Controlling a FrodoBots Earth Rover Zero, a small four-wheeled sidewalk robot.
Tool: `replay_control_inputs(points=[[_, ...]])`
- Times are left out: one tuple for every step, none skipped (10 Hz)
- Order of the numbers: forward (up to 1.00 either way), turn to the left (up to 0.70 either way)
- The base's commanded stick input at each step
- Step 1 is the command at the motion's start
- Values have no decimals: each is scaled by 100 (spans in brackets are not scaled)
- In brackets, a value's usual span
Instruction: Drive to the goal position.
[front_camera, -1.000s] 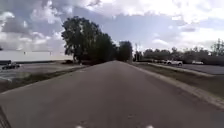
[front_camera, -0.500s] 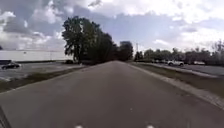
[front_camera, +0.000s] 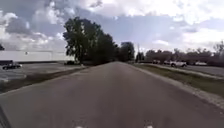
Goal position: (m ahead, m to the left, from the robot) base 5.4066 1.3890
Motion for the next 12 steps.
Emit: replay_control_inputs(points=[[70, 0], [70, 0], [70, 0], [70, 0], [70, 0], [70, 0], [70, 0], [70, -29], [70, -35], [70, -35], [70, -8], [70, 0]])
